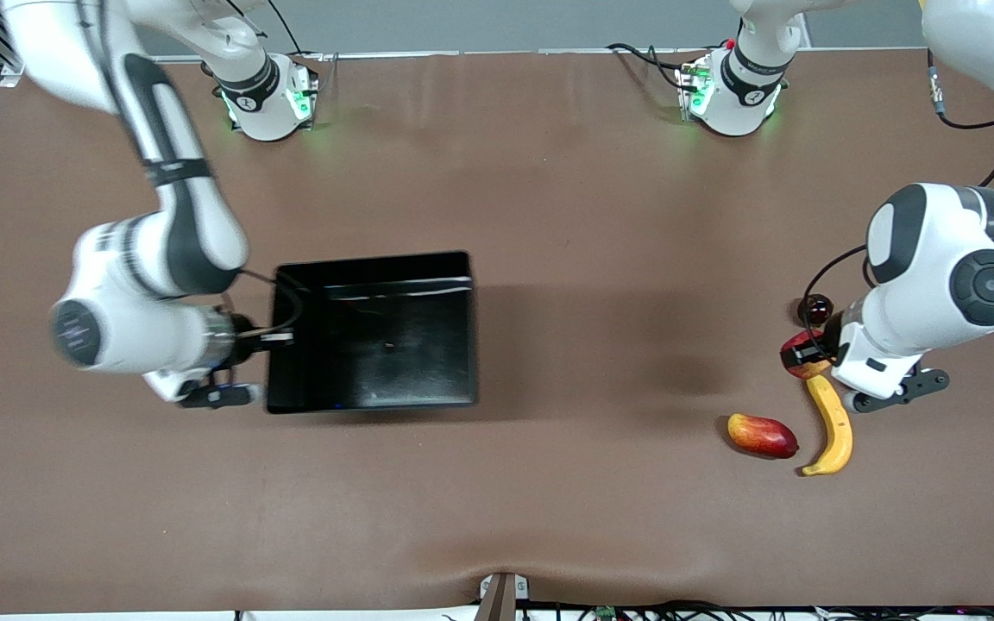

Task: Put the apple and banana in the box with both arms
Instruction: 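Slide the box with the right gripper while the left gripper lifts the apple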

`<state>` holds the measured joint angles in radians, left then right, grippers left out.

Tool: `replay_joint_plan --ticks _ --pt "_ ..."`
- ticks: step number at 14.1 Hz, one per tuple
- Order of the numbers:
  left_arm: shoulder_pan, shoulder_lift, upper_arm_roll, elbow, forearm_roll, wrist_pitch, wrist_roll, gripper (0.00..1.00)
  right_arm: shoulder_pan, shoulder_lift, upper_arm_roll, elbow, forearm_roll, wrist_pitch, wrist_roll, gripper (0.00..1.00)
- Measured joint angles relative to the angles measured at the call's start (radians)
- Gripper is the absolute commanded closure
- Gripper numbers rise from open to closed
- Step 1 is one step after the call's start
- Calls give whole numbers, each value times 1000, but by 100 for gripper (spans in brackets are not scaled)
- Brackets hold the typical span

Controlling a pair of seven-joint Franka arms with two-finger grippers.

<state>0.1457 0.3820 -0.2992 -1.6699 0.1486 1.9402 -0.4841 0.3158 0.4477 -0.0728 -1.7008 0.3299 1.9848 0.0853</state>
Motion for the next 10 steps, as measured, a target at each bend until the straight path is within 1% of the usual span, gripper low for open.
replay_joint_plan --ticks 2,4,7,10 --pt "-1 0 -11 0 0 -5 -9 100 117 -17 1 -97 2 140 137 100" --pt "0 -1 -18 7 0 -5 -9 100 241 -17 1 -131 2 234 306 100" --pt "-1 -13 -34 18 0 -17 -9 100 377 -4 0 -140 2 300 447 100" --pt "-1 -23 -59 39 0 -48 -22 100 451 67 -2 -103 2 341 537 100"
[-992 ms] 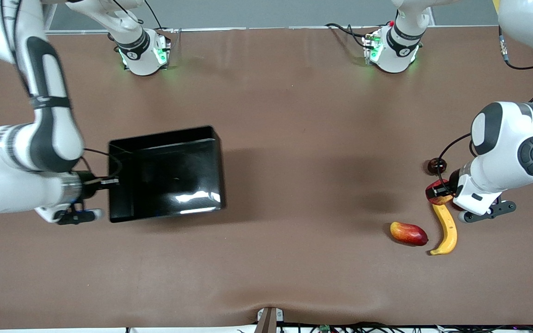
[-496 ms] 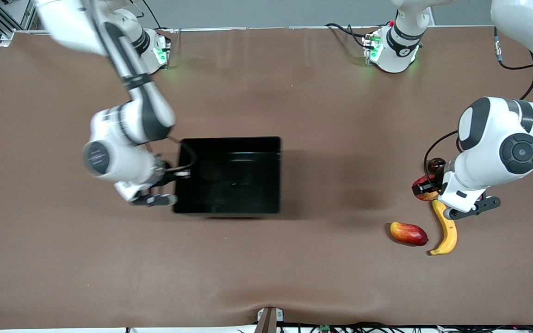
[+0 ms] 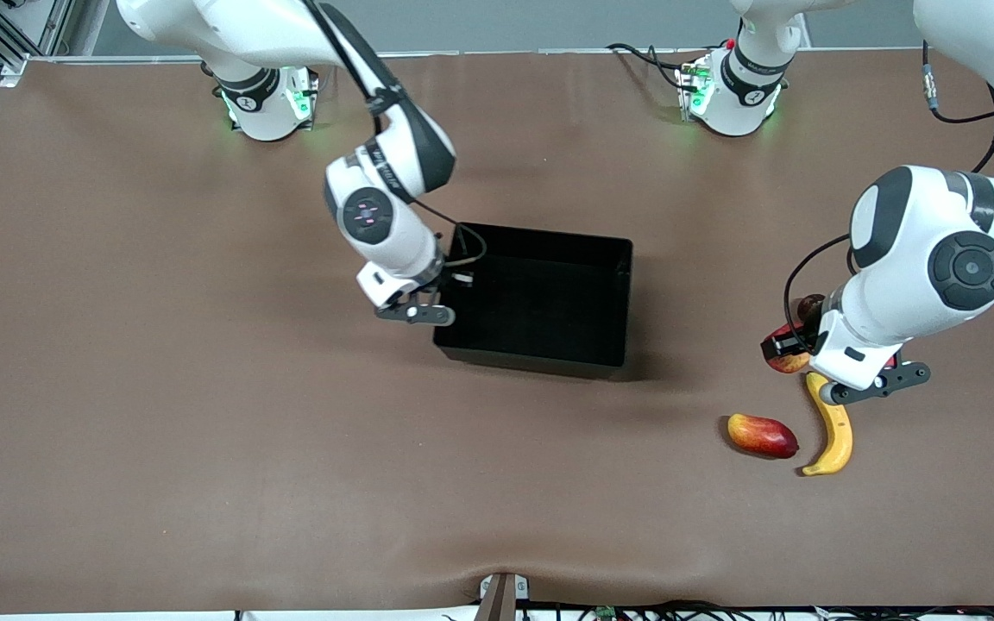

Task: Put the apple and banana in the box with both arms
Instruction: 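Slide the box with the right gripper while the left gripper lifts the apple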

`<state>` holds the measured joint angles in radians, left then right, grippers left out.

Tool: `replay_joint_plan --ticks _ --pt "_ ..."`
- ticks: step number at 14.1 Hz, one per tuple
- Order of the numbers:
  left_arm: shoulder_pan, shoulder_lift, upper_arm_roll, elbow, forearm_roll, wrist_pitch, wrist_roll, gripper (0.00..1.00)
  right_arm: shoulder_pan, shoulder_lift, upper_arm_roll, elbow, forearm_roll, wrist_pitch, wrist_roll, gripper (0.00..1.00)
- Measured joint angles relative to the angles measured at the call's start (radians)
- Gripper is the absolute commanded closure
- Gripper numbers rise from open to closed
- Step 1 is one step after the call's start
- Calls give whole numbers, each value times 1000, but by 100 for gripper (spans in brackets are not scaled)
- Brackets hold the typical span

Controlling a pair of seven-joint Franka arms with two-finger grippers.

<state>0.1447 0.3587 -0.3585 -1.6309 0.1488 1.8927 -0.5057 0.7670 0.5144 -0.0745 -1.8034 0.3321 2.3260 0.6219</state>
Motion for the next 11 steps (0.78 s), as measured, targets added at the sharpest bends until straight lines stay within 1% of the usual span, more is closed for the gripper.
replay_joint_plan --ticks 1,2,3,4,6,8,11 --pt "0 -1 -9 15 0 -17 -8 100 19 36 -1 26 0 3 12 100" --pt "0 -2 -18 29 0 -31 -12 100 34 72 -1 55 0 6 33 60" --pt "-1 -2 -27 40 0 -40 -16 100 45 104 -2 83 0 9 53 46" --pt "-1 -3 -34 46 0 -44 -23 100 51 130 -2 111 0 13 69 0" --pt "-1 -2 -49 51 0 -47 -28 100 53 153 -5 152 0 13 77 0" --pt "-2 -2 -65 58 0 -47 -43 100 44 152 -20 190 -11 -15 75 0" --pt "-2 -3 -85 66 0 -48 -50 100 -17 146 -30 316 -45 -208 73 0"
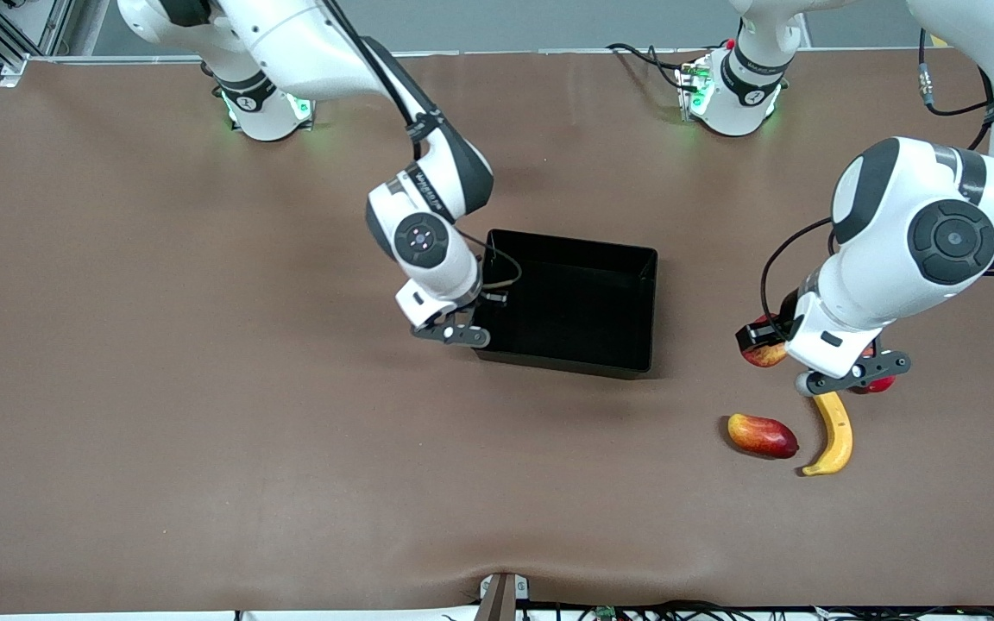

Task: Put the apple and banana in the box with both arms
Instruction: 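Slide the box with the right gripper while the left gripper lifts the apple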

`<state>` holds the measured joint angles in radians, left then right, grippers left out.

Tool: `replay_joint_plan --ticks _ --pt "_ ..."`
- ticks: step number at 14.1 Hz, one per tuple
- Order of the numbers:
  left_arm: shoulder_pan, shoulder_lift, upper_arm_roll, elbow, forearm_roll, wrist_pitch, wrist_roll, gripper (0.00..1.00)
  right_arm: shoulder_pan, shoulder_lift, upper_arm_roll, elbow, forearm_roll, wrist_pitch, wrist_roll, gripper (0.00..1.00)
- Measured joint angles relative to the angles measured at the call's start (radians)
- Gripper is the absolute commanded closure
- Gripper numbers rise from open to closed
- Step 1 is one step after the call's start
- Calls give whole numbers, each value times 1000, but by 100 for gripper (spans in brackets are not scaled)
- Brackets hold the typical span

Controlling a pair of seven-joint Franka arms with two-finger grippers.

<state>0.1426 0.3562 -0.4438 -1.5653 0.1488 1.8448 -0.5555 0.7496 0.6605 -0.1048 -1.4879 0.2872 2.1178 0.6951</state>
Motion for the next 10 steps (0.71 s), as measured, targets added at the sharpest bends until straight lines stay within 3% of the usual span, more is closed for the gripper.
replay_joint_plan --ticks 3,10 --pt "-1 0 -20 12 -6 0 -20 100 -76 -14 -2 73 -1 -70 -1 0" --pt "-21 3 -85 20 -37 -5 -123 100 -286 -155 -25 89 -42 -283 -164 0"
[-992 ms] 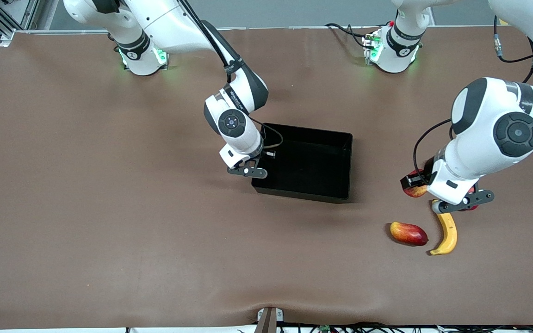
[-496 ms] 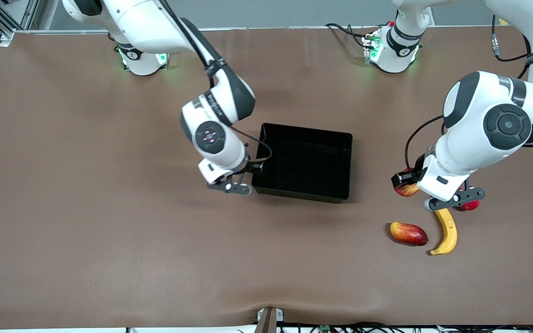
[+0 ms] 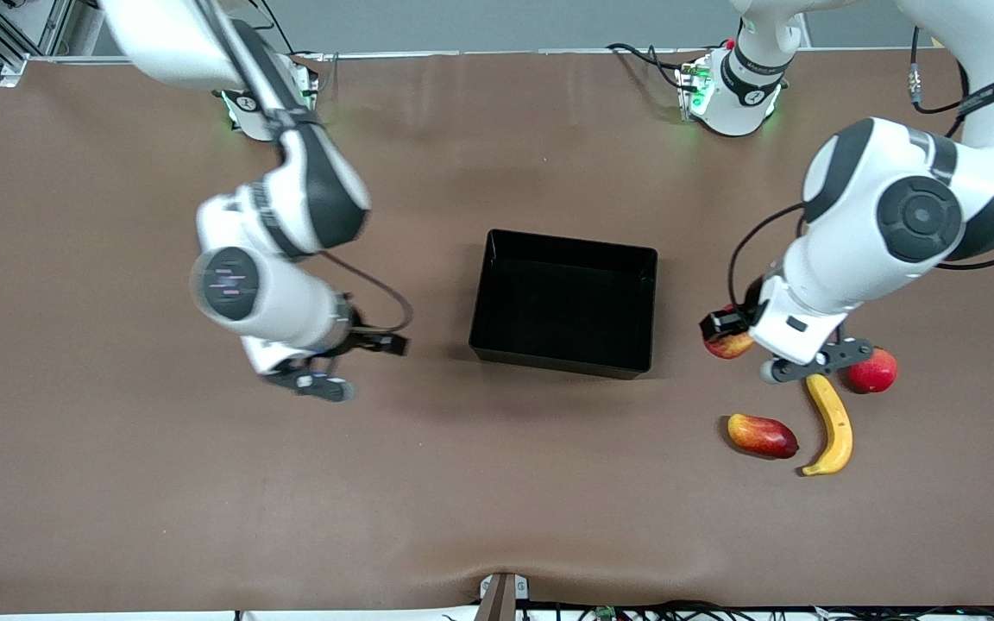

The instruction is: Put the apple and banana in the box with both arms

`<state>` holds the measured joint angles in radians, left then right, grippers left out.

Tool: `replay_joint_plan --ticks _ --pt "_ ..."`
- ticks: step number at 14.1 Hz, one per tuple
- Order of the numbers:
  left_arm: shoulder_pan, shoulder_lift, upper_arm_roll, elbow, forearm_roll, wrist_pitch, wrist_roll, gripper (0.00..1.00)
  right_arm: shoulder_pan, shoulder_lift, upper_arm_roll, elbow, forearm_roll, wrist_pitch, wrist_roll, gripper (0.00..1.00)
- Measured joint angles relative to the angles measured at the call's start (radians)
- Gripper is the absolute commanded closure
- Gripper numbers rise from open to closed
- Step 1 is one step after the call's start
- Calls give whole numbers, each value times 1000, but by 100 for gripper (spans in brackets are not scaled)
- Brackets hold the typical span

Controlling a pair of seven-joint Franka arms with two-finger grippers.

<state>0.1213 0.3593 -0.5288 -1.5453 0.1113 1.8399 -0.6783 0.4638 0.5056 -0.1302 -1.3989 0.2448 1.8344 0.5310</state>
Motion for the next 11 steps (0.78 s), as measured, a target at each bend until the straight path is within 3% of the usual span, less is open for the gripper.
replay_joint_plan --ticks 6,11 --pt "-148 59 -7 -47 0 11 -168 100 -226 -123 -13 -35 -32 -132 -332 0" --pt "-204 88 -8 -217 0 129 -235 100 -380 -245 -14 -113 -86 -186 -556 0"
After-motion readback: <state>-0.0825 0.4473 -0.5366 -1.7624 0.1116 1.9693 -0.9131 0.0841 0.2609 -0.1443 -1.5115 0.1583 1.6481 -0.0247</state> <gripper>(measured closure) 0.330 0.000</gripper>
